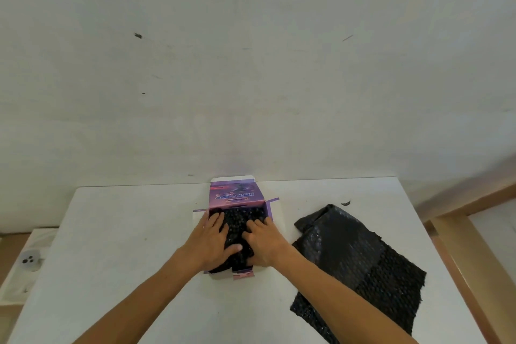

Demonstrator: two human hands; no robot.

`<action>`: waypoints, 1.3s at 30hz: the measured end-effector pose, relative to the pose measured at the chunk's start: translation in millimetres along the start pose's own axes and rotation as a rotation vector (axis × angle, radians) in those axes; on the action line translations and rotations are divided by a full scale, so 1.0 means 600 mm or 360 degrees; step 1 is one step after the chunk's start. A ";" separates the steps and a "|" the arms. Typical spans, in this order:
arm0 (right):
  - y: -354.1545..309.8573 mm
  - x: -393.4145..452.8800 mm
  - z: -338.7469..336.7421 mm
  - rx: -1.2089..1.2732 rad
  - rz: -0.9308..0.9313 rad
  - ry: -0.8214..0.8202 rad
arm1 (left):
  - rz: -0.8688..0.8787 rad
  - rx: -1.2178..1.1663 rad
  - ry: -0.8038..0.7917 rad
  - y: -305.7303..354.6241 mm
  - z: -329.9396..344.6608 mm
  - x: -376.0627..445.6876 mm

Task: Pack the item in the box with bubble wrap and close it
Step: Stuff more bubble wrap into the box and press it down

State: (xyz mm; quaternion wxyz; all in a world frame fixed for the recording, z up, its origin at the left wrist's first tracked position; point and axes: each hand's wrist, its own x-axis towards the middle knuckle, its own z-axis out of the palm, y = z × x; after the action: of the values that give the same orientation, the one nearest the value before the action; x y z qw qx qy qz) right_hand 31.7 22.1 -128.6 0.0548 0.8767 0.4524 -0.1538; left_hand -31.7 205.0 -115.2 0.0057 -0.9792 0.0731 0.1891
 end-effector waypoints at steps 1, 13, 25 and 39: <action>-0.001 0.003 -0.002 0.0006 0.0004 -0.0014 | -0.0020 -0.0017 -0.0011 0.004 0.007 -0.008; 0.068 -0.110 -0.021 0.0772 0.0515 0.0666 | -0.0017 -0.0349 -0.0066 0.028 -0.032 0.031; 0.220 -0.170 0.076 -0.0029 0.0570 -0.0320 | 0.0048 -0.1379 0.0288 0.165 -0.080 0.022; 0.279 -0.272 -0.160 0.0717 0.0451 -0.0033 | 0.0355 -0.1415 0.0131 0.291 -0.158 0.098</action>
State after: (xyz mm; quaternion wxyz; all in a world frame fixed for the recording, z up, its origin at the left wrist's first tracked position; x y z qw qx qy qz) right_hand 99.9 -179.7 7.2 -0.1162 0.9198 0.2787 -0.2505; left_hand 31.8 20.0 -46.0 -0.4384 -0.8794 0.0899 0.1624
